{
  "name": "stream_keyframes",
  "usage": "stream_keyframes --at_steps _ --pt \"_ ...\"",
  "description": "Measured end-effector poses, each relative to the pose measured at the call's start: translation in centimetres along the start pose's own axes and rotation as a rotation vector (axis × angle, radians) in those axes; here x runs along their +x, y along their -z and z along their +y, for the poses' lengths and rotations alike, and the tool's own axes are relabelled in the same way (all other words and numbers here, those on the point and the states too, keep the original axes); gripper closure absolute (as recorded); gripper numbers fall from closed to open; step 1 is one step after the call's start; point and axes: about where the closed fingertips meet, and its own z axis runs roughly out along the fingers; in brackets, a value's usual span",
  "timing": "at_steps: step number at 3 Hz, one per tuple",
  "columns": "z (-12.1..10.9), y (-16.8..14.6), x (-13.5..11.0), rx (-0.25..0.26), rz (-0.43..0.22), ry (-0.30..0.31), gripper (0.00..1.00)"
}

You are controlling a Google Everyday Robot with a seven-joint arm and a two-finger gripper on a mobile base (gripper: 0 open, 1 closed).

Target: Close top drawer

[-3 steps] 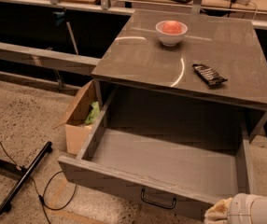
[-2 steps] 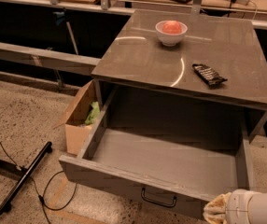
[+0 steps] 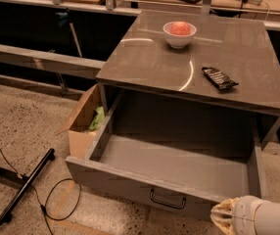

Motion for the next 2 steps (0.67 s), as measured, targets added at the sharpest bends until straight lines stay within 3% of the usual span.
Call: stream_keyframes --at_steps 2 --pt "-4.1 -2.4 -0.9 0.088 -0.016 0.038 1.00"
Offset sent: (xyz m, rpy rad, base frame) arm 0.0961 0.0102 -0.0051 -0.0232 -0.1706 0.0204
